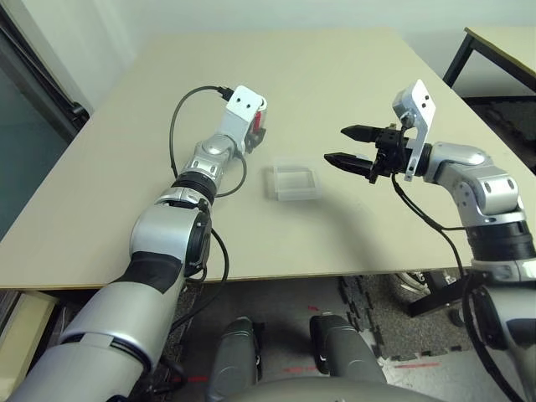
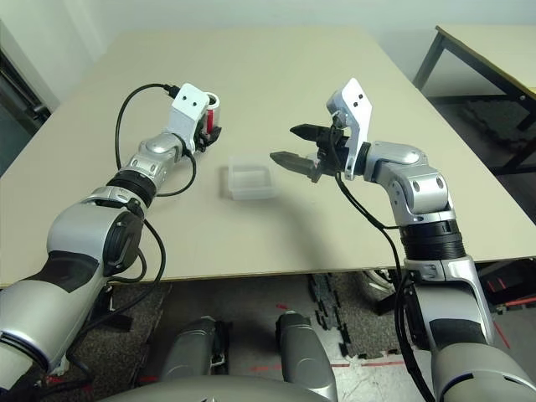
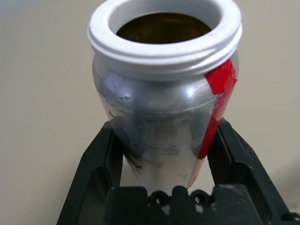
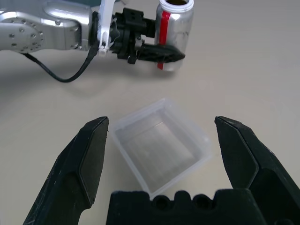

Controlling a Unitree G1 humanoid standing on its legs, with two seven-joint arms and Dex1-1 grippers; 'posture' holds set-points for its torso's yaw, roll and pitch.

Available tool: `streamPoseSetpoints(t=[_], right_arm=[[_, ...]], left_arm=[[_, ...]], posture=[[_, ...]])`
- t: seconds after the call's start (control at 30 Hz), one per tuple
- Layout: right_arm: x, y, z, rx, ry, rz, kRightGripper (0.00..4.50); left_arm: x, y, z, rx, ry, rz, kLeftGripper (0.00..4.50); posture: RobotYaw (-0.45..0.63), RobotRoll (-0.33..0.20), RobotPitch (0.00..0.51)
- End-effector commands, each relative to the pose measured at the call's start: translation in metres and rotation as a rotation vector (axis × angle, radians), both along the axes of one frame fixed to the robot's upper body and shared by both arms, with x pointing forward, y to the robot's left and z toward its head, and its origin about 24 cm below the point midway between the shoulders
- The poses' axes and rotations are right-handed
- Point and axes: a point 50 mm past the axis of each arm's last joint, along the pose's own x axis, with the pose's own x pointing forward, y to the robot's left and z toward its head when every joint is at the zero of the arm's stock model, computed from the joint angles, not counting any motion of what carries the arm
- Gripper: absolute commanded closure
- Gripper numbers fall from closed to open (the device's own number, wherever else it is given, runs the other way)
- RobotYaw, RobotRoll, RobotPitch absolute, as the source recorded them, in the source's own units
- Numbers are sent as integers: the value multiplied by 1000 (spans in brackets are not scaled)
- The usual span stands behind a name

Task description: Pour the medicine from the bottle into the box.

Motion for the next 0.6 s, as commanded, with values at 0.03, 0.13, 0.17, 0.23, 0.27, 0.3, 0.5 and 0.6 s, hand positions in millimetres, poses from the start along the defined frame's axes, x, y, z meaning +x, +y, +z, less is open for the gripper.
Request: streamPoseSetpoints(t=[0.03, 0.13, 0.17, 0.23, 0.27, 0.3, 0.5, 0.6], right_arm=[[0, -2, -6, -68, 36, -2, 0], [1, -5, -9, -109, 38, -20, 0], [1, -7, -10, -118, 46, -38, 0], [3, -10, -11, -138, 55, -66, 0], [3, -11, -12, -142, 59, -76, 0], [4, -11, -12, -146, 59, -82, 0], [4, -14, -17, -182, 81, -93, 0], [3, -14, -18, -194, 96, -90, 0]], left_arm=[[-3, 7, -11, -26, 39, 37, 1727], [-4, 9, -14, -22, 50, 42, 1727], [-4, 9, -15, -21, 54, 44, 1727], [-5, 11, -15, -14, 56, 45, 1727], [-5, 11, -15, -12, 56, 45, 1727], [-5, 12, -15, -10, 55, 45, 1727], [-4, 13, -14, -8, 55, 47, 1727], [-4, 13, -14, -10, 57, 51, 1727]], posture=[[-97, 0, 62], [-100, 0, 64], [-101, 0, 65], [-102, 0, 66], [-102, 0, 67], [-102, 0, 66], [-101, 0, 65], [-103, 0, 66]])
